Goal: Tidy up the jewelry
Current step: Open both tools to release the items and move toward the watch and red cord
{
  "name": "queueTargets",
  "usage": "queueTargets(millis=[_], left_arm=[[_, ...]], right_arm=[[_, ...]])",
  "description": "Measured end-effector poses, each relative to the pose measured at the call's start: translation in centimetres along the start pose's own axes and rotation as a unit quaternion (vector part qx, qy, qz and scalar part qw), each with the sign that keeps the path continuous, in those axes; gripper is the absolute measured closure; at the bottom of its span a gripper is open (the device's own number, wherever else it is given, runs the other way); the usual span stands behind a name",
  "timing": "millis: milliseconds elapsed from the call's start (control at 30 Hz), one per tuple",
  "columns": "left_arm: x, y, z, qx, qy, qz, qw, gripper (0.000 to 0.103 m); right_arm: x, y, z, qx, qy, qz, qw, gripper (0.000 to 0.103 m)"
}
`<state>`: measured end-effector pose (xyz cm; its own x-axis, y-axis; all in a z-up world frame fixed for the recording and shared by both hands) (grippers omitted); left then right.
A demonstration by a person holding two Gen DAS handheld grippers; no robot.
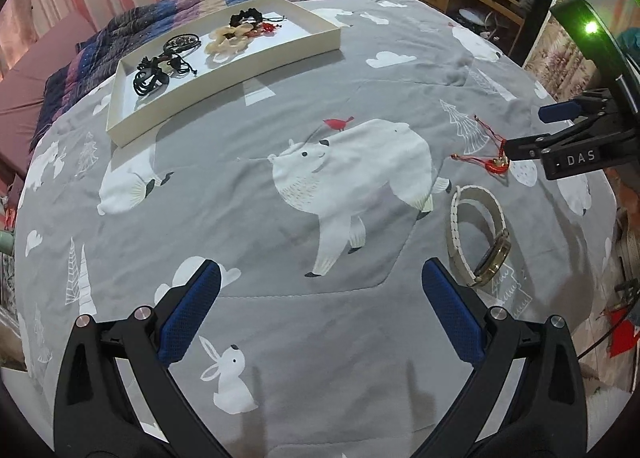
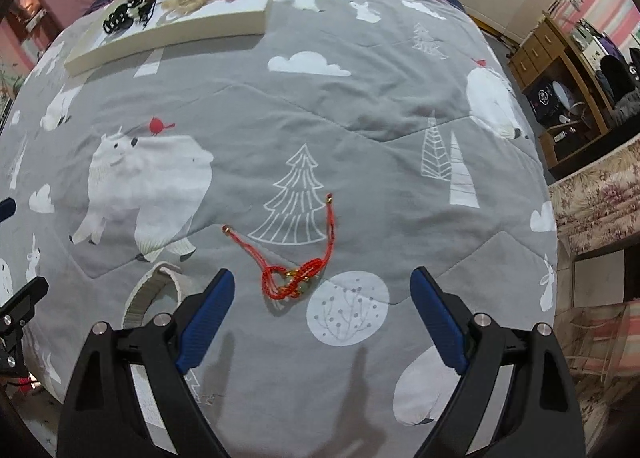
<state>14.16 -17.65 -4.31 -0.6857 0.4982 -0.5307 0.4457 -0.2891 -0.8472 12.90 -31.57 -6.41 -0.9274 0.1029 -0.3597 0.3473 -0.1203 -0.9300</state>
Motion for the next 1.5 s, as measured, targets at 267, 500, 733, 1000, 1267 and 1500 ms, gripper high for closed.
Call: queueTargets(millis=[267,500,733,1000,1267,1500], left_arm=[[0.2,0.1,1.3,0.011,0.004,-0.012,0.9999,0.009],[-0.4,0.0,2.2,0.014,0.011,-0.011,0.9998,0.013],[-1.1,0.4,2.5,0.011,0.01,-0.01,0.9998,0.013],[-1.7,1.8,2.8,0.013,0.008,-0.013,0.9998,0.013],[-2.5,2.9,2.2,0.015,-0.012,-0.019,0.9996,0.013],[-2.9,3.8,2.9,0.025,-0.016,-0.027,0.9992,0.013]], right_arm=[[0.2,0.2,-0.2,-0.005,-0.014,0.0,1.0,0.014],[0.1,-0.2,-0.4,-0.016,-0.022,0.009,1.0,0.014],[0.3,-0.3,-0.3,-0.015,-0.034,0.014,0.999,0.015],[0.5,-0.5,0.1,-0.002,-0.036,0.031,0.999,0.015],[0.7,-2.0,0.3,-0.009,-0.012,0.071,0.997,0.015],[1.0,-2.3,1.2,-0.014,0.014,0.086,0.996,0.016]])
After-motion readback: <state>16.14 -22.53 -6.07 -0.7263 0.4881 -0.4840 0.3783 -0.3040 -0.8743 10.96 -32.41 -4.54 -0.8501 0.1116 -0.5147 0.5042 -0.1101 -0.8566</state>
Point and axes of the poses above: each gripper's, at about its wrist camera, not at the fingertips, and y roughly the way its jaws point, z to its right, x to its underside, the point moved 9 cm from there along y, roughly the way its jaws point, and after that the axes turned 4 degrees about z, right-handed, at the moved point
